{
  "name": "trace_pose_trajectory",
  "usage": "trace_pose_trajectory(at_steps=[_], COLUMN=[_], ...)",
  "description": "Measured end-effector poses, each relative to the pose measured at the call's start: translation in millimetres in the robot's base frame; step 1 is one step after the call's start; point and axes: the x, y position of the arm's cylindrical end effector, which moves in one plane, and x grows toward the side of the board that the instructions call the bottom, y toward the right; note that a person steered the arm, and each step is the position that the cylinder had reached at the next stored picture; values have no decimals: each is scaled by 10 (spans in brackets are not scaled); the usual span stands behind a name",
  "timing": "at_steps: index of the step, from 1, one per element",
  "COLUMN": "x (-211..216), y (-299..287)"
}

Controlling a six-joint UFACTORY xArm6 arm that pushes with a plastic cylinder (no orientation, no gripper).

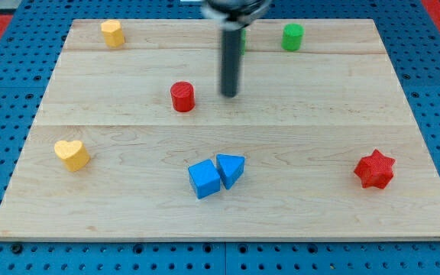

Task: Push yellow heart towards center left

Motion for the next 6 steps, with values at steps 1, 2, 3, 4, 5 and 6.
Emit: trace_pose_trajectory(at_steps=[1,2,3,4,5,6], x=[691,1321,1192,1042,432,833], y=[-1019,-1788,-1963,-1619,-1961,-1884])
